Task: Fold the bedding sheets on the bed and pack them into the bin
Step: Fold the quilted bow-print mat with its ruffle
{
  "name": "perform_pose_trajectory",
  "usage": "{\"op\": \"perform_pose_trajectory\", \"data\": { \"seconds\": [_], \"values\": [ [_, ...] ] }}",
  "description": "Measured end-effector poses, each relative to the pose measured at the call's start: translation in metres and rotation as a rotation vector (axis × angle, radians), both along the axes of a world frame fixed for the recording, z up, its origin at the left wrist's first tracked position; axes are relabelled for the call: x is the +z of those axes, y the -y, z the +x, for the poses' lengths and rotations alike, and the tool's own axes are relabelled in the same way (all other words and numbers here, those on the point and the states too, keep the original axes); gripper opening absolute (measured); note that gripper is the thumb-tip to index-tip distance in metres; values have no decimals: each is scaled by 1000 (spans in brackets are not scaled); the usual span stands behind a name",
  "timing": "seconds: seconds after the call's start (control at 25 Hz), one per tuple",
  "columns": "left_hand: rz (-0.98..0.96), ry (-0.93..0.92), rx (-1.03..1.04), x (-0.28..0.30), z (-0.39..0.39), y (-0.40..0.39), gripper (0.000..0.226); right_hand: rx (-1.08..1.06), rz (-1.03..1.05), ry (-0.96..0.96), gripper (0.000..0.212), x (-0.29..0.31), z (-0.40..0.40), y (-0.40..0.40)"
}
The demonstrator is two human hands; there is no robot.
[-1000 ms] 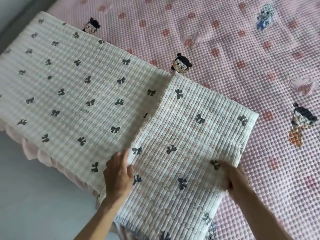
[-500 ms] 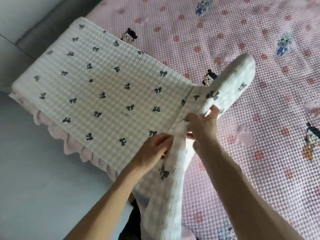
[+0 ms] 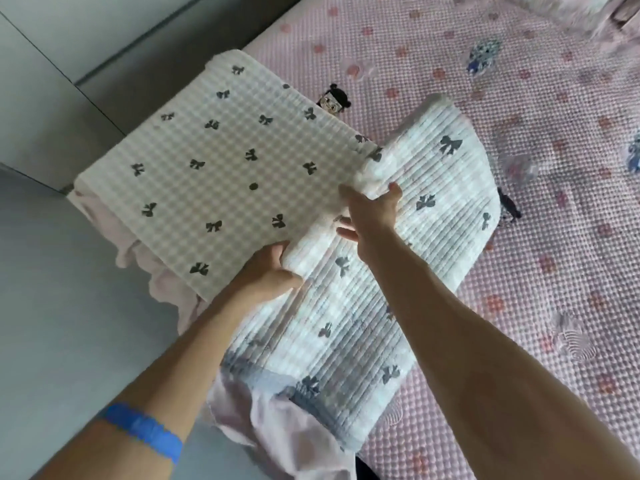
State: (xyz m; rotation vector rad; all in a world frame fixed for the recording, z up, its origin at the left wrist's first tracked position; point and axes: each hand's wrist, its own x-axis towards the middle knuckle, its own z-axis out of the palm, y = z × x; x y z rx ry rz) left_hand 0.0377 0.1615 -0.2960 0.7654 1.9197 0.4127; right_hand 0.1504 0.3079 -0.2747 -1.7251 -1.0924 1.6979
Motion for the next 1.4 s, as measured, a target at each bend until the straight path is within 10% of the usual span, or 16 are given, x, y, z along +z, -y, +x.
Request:
{"op": "perform_pose_trajectory", "data": {
  "seconds": [0.2,0.4,0.56,0.68,0.8,1.12,1.28,1.4],
  "values": [
    [-136,-140,108,-83,-39,-10,63,661,247,476,66,-85,34,27],
    [-123,-104,123,-114,-46,6,42,872,651,792,59,-143,116,43],
    [-63,87,202,-98,-61,20,47,888,730,907,74,-147,146,42],
    [-179,-334,119,-102,-54,12,47,825,532,938,76,-152,158,22],
    [105,-755,-156,-110,-1,-19,56,893,273,877,79,-168,158,-2],
    [-279,-411,-554,-138,23,-54,109,477,350,727,75,-163,179,22],
    [-328,-396,-556,-134,28,-60,108,789,497,890,82,-155,138,37],
    [-321,-356,-551,-130,22,-62,103,646,459,786,84,-141,102,25]
  ]
}}
